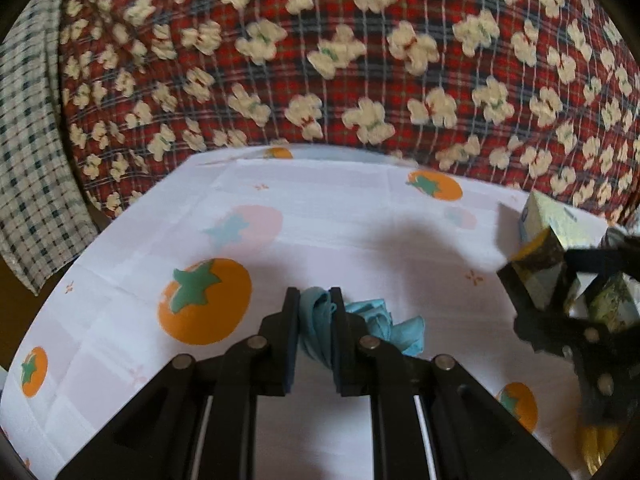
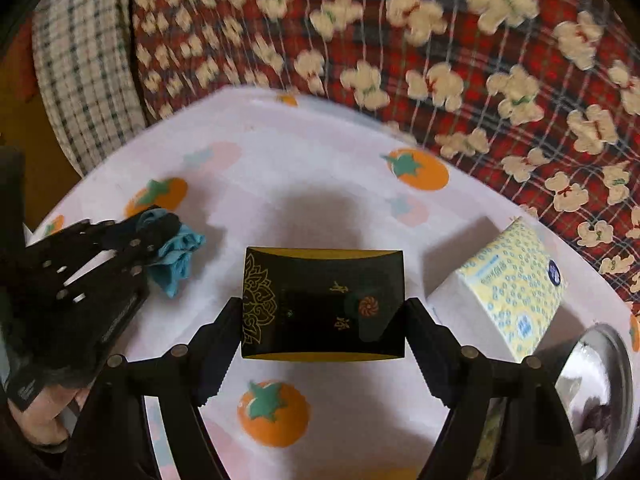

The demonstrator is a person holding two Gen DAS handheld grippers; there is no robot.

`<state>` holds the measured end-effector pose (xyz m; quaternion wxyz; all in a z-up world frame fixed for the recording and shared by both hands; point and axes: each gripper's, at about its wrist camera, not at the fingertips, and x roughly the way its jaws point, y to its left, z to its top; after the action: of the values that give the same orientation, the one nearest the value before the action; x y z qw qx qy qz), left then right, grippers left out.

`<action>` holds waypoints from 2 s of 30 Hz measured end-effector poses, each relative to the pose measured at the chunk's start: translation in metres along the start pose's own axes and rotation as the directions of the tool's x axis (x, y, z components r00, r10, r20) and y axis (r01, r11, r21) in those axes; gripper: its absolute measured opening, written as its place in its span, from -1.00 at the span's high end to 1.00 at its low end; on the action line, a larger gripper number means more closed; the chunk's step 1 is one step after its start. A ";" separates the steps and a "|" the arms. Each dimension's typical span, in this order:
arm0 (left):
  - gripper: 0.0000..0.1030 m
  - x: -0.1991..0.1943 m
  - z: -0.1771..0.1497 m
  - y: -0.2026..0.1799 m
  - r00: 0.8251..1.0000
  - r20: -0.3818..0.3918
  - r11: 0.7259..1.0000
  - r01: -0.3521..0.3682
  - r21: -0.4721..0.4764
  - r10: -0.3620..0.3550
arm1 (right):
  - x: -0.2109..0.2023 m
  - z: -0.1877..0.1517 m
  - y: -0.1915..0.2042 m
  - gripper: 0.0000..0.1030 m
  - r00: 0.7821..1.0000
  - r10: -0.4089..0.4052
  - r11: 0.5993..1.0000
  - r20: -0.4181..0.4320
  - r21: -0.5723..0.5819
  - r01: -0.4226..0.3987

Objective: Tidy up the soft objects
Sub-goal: 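Grasp the teal cloth with the left gripper while the right gripper grasps the black card box, then lift and carry the teal cloth and black card box toward the silver tin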

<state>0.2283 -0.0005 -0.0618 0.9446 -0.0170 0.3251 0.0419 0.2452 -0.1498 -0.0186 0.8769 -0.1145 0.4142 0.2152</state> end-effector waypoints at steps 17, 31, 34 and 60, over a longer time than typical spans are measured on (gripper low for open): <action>0.77 -0.055 -0.030 -0.053 0.991 0.105 0.997 0.077 0.018 -0.079 | -0.086 -0.079 -0.015 -0.57 0.904 -0.060 0.992 0.423 0.128 0.006; 0.77 -0.079 -0.039 -0.079 0.981 0.189 0.998 0.037 0.050 -0.046 | -0.122 -0.119 -0.016 -0.57 0.755 -0.223 0.975 0.616 0.157 0.160; 0.77 -0.081 -0.040 -0.080 0.979 0.198 0.998 0.029 0.049 -0.039 | -0.123 -0.122 -0.018 -0.57 0.750 -0.238 0.971 0.618 0.168 0.170; 0.77 -0.110 -0.054 -0.103 0.961 0.273 0.997 0.023 0.069 -0.041 | -0.138 -0.148 -0.039 -0.57 0.701 -0.330 0.943 0.632 0.257 0.211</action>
<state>0.1176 -0.1140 -0.0361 0.9811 0.0148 0.1921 0.0180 0.0855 -0.2789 -0.0037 0.9947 -0.0167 0.0679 0.0753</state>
